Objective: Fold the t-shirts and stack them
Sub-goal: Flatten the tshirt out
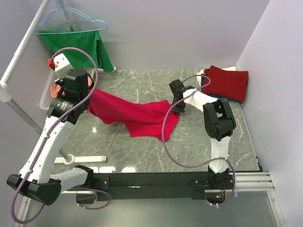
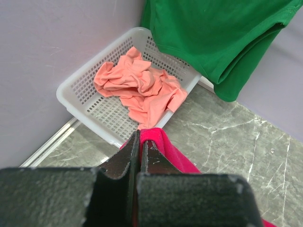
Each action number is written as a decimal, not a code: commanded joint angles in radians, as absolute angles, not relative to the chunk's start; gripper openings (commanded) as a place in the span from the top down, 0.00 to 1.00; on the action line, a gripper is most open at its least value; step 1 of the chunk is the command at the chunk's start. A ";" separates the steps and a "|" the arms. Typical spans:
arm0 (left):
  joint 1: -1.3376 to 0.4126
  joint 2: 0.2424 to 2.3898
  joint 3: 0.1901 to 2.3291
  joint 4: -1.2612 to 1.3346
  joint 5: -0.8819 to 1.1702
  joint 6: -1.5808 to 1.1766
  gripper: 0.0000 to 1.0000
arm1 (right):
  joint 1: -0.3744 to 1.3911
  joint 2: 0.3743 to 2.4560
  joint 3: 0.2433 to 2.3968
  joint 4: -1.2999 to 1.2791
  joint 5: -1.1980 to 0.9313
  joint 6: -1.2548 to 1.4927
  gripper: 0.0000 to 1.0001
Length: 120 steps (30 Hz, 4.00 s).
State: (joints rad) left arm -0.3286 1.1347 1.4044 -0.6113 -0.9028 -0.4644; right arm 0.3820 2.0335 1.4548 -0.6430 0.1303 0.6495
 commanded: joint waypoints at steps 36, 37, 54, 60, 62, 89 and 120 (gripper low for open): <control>-0.288 1.010 1.896 -0.448 -0.903 -0.258 0.99 | 0.206 0.953 1.462 -0.770 0.183 0.494 1.00; -0.288 0.977 1.887 -0.405 -0.913 -0.243 0.99 | 0.206 0.931 1.442 -0.761 0.169 0.498 1.00; -0.284 1.366 1.596 -0.374 -0.710 -0.452 0.99 | 0.202 1.118 1.160 -0.634 0.173 0.807 1.00; -0.261 1.649 1.493 -0.439 -0.644 -0.618 0.99 | 0.199 1.417 1.218 -0.566 0.202 0.830 1.00; -0.252 1.739 1.488 -0.454 -0.646 -0.644 0.99 | 0.198 1.523 1.267 -0.566 0.235 0.819 1.00; -0.107 1.913 1.615 -0.486 -0.502 -0.597 0.01 | 0.083 2.006 1.666 -0.612 0.307 0.775 0.98; -0.230 1.623 0.942 -0.475 -0.302 -0.845 0.34 | 0.149 1.767 1.416 -0.580 0.244 0.756 0.48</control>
State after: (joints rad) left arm -0.2253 1.5829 0.9245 -0.5102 -0.3107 -0.8093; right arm 0.1482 1.8362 1.4391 -0.5911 0.2344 0.7578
